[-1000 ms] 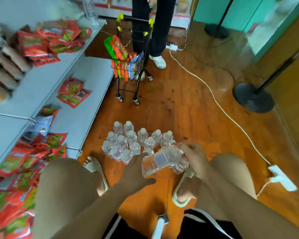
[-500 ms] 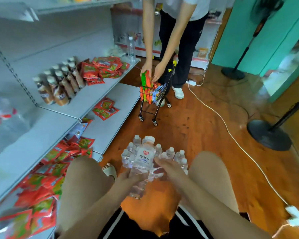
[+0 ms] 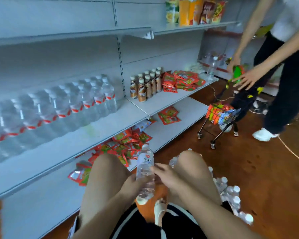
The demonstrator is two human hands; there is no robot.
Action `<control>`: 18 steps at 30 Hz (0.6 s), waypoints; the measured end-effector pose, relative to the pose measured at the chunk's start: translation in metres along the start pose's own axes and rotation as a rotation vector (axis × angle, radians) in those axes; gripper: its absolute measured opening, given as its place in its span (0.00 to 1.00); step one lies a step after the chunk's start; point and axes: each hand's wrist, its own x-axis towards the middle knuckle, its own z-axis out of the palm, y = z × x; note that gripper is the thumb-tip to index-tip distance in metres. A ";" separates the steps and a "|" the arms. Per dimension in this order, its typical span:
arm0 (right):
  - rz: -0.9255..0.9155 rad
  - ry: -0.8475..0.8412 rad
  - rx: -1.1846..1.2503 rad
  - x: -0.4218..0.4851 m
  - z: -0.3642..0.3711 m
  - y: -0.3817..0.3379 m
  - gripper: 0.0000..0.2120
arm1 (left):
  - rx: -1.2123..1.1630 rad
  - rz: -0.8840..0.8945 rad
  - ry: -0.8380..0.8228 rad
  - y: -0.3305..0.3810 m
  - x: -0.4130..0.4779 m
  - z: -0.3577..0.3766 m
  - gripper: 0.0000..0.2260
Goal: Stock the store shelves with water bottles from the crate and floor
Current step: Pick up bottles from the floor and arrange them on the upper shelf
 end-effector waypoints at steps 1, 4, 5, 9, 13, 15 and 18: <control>-0.011 -0.015 -0.005 0.004 0.010 -0.004 0.09 | -0.022 0.017 0.045 -0.002 -0.005 -0.009 0.26; -0.018 -0.116 0.016 0.013 0.041 -0.019 0.07 | -0.095 0.080 0.191 -0.012 -0.022 -0.034 0.31; -0.031 -0.154 0.020 0.014 0.052 -0.024 0.09 | -0.122 0.093 0.235 -0.014 -0.029 -0.042 0.31; -0.102 -0.310 -0.009 0.015 0.093 -0.037 0.19 | -0.228 0.181 0.412 -0.022 -0.067 -0.072 0.26; -0.187 -0.498 -0.001 0.005 0.129 -0.062 0.19 | -0.259 0.247 0.541 -0.020 -0.112 -0.101 0.20; -0.241 -0.598 0.005 -0.002 0.145 -0.079 0.16 | -0.288 0.283 0.635 -0.012 -0.134 -0.110 0.23; -0.356 -0.720 -0.038 -0.013 0.173 -0.115 0.14 | -0.248 0.389 0.733 0.007 -0.165 -0.124 0.20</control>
